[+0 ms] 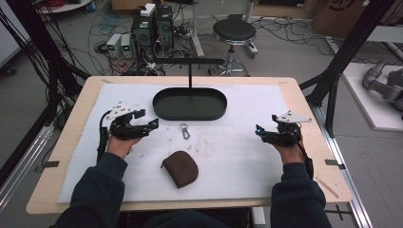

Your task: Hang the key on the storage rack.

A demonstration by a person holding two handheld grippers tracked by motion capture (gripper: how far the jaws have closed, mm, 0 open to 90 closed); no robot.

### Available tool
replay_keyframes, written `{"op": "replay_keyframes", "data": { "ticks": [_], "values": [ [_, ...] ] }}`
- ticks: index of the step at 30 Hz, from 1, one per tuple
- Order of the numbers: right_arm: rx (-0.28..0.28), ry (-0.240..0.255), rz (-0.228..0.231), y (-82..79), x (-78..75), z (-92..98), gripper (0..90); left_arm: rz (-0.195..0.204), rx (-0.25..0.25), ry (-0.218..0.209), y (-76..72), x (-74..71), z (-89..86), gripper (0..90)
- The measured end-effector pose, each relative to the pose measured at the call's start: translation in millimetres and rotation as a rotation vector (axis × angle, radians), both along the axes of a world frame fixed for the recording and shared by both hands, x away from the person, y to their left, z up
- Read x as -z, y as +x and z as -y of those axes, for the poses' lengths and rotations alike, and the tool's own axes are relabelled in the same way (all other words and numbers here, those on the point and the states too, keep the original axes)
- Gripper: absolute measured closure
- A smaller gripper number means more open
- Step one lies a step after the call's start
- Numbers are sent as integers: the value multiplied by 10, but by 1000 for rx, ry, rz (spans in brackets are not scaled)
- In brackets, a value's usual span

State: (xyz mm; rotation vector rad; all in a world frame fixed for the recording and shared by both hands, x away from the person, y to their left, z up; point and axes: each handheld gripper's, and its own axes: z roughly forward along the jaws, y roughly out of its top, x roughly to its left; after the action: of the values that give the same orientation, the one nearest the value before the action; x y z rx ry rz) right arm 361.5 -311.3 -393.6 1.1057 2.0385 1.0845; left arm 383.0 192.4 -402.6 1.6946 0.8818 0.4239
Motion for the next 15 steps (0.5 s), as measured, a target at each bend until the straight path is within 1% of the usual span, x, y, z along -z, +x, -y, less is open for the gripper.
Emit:
{"op": "replay_keyframes", "data": {
  "ticks": [1, 2, 3, 4, 5, 6, 7, 8, 9, 10, 11, 12, 13, 14, 15],
  "values": [
    [0, 0, 0, 0, 0, 0, 236, 0, 0, 0, 0, 0, 0, 284],
    [-4, -2, 4, 0, -3, 0, 237, -14, 27, -2, 52, -9, 76, 284],
    [-3, -1, 7, -3, -7, -6, 236, -27, 44, -5, 93, -12, 142, 319],
    [-3, 1, 7, -1, -7, -9, 236, -38, 61, -5, 136, -7, 206, 330],
    [-4, -6, 8, 10, -4, -10, 236, -51, 78, -7, 177, 8, 268, 379],
    [-4, -6, 8, 10, -4, -10, 236, -63, 88, 1, 207, 22, 313, 379],
    [-2, -5, 8, 13, -2, -9, 236, -89, 100, 9, 253, 50, 392, 390],
    [-1, -3, 5, 20, 1, -7, 237, -120, 122, 36, 308, 95, 487, 425],
    [-1, -3, 5, 20, 1, -7, 237, -120, 122, 36, 308, 95, 487, 451],
    [-4, -1, 5, 25, 1, -1, 237, -155, 131, 60, 363, 162, 576, 460],
    [-3, 1, 4, 24, 0, -1, 237, -155, 131, 60, 363, 162, 576, 474],
    [-4, 3, 4, 22, 0, 1, 237, -182, 136, 64, 388, 199, 609, 496],
    [-5, 4, 4, 17, -3, 1, 237, -215, 135, 90, 424, 269, 659, 500],
    [-5, 4, 4, 17, -3, 1, 237, -215, 135, 90, 424, 269, 659, 510],
    [-6, 1, 9, 16, -4, 4, 238, -230, 136, 103, 441, 304, 674, 510]
  ]
}}
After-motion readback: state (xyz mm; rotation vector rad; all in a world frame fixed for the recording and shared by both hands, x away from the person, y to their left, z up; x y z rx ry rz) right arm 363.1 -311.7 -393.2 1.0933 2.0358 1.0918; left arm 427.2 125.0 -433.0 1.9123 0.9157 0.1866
